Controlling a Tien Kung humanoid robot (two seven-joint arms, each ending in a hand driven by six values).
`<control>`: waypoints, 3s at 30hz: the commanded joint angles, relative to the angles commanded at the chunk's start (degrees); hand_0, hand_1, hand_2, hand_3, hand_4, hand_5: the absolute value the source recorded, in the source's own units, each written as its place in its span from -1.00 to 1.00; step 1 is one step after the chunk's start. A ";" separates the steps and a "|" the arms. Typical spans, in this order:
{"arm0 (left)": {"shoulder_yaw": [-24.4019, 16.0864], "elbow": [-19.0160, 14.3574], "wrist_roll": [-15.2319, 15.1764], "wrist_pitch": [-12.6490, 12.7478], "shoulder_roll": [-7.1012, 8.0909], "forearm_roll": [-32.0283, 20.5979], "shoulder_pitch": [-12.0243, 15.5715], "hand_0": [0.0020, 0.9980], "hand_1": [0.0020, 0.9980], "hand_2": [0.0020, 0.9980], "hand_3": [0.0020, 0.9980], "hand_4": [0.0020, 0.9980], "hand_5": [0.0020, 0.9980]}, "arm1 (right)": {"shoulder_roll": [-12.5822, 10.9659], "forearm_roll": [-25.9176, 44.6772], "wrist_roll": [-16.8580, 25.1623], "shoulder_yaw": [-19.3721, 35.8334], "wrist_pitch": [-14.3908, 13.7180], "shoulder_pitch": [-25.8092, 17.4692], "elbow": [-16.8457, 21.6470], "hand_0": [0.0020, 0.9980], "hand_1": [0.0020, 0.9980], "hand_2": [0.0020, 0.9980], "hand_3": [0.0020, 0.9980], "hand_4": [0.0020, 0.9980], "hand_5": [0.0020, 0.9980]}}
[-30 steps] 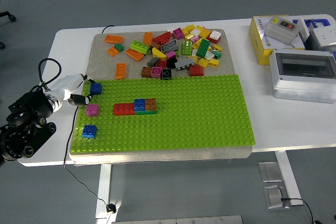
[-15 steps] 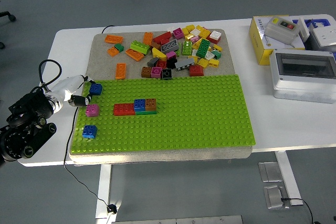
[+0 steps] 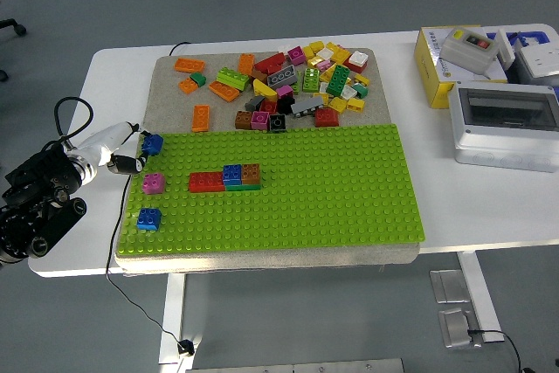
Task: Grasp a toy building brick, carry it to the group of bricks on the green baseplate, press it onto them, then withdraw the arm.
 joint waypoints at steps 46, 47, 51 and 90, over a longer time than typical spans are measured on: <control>-9.79 -39.32 27.91 -20.40 3.05 9.39 6.83 1.00 0.89 0.86 0.18 0.09 -0.71 | -0.97 -2.14 0.05 3.61 0.17 -0.92 0.00 0.42 0.29 0.23 0.60 0.27 1.00; -9.76 -39.03 27.91 -20.40 2.65 9.32 6.95 1.00 0.89 0.86 0.18 0.09 -0.71 | -0.95 -2.10 0.06 3.57 0.16 -0.93 0.00 0.42 0.29 0.23 0.60 0.27 1.00; -9.58 -38.46 27.80 -20.39 1.82 8.99 7.27 1.00 0.90 0.86 0.18 0.10 -0.69 | -0.91 -1.98 0.14 3.50 0.16 -0.97 0.00 0.42 0.29 0.23 0.60 0.27 1.00; -12.85 -39.02 15.62 -11.06 -2.07 3.54 11.40 1.00 0.90 0.85 0.17 0.14 -0.62 | -0.77 -2.50 0.55 2.47 0.12 -1.04 0.00 0.42 0.29 0.21 0.59 0.28 1.00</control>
